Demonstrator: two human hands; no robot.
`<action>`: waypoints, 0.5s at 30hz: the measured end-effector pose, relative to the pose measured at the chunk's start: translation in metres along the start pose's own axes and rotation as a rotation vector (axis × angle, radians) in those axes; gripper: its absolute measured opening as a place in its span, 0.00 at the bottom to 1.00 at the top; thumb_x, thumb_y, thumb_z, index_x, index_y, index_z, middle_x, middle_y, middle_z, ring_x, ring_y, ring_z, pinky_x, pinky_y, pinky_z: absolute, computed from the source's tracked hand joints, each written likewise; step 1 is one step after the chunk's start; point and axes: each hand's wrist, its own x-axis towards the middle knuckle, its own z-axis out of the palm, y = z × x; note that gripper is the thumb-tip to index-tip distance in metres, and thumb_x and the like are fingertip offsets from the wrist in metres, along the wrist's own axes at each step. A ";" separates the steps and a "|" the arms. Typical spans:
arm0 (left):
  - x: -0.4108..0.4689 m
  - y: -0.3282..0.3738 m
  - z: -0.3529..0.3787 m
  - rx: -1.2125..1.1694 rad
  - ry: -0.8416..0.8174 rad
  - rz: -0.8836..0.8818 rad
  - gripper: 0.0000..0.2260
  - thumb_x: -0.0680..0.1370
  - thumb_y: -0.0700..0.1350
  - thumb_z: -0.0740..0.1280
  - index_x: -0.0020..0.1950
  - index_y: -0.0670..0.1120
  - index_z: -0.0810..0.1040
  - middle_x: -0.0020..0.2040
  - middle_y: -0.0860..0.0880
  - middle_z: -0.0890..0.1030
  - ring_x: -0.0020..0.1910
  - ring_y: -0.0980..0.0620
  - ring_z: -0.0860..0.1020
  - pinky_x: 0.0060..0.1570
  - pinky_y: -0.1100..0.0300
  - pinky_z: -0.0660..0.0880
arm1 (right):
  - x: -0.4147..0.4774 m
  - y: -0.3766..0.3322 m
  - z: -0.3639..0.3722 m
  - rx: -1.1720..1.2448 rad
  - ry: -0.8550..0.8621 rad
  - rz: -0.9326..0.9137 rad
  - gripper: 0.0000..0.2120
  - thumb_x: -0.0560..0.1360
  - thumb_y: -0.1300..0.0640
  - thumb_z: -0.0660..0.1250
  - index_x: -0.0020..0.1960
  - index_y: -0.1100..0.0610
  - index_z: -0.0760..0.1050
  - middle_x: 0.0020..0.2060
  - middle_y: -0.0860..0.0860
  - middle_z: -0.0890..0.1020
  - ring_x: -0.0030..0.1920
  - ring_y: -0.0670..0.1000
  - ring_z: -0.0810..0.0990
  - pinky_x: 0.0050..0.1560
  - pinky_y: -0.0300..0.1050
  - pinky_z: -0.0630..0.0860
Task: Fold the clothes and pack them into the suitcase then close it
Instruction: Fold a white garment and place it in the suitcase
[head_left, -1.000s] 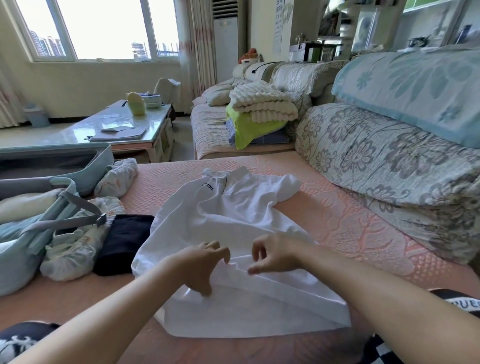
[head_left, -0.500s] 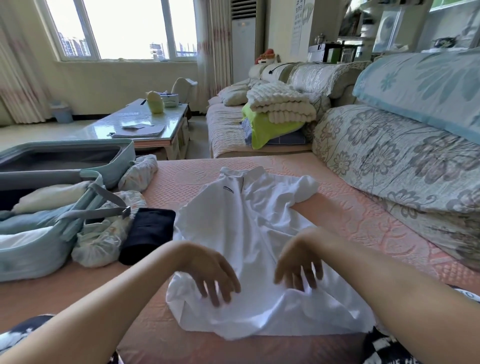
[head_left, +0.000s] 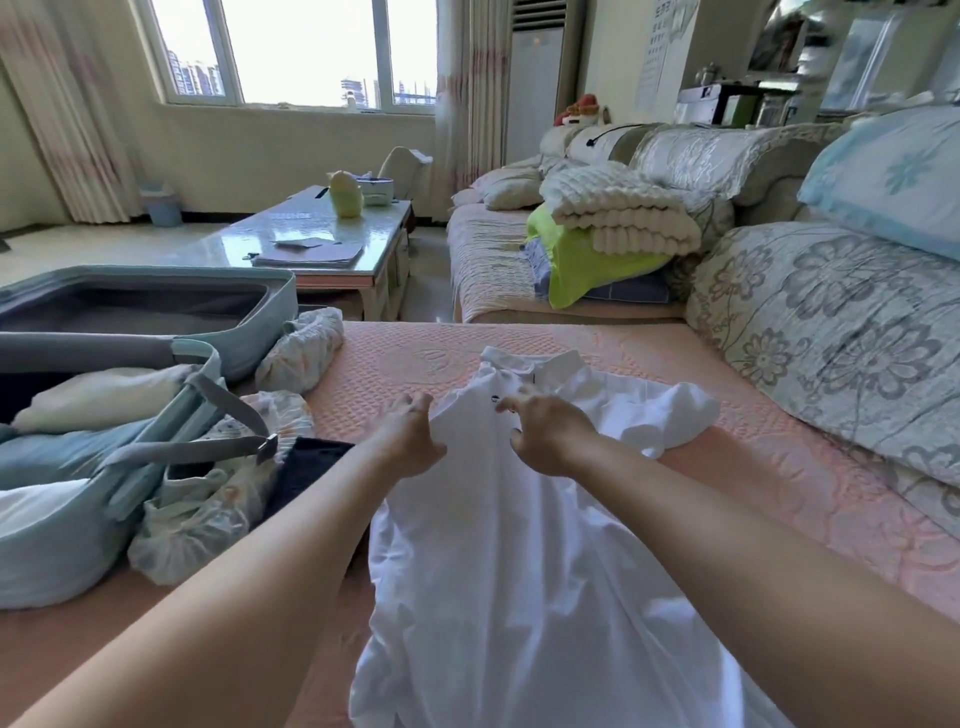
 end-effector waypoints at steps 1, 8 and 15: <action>0.005 -0.001 0.002 0.025 -0.024 0.007 0.28 0.75 0.55 0.70 0.72 0.52 0.67 0.66 0.46 0.75 0.65 0.44 0.72 0.60 0.53 0.70 | 0.012 -0.002 0.003 -0.032 0.024 -0.033 0.26 0.76 0.60 0.61 0.74 0.49 0.67 0.76 0.50 0.66 0.73 0.55 0.67 0.67 0.51 0.70; 0.012 0.011 0.009 -0.183 -0.063 0.253 0.15 0.74 0.51 0.73 0.61 0.56 0.80 0.55 0.54 0.81 0.50 0.54 0.78 0.50 0.62 0.72 | 0.059 0.009 0.024 -0.624 0.020 -0.340 0.22 0.77 0.56 0.61 0.71 0.47 0.70 0.73 0.56 0.68 0.74 0.59 0.64 0.70 0.57 0.61; 0.008 0.023 0.012 -0.459 -0.394 0.153 0.08 0.77 0.46 0.68 0.45 0.53 0.87 0.47 0.49 0.83 0.43 0.50 0.78 0.40 0.59 0.75 | 0.040 0.065 0.016 -0.532 -0.346 -0.065 0.11 0.71 0.48 0.68 0.53 0.46 0.78 0.53 0.49 0.81 0.55 0.57 0.80 0.46 0.43 0.69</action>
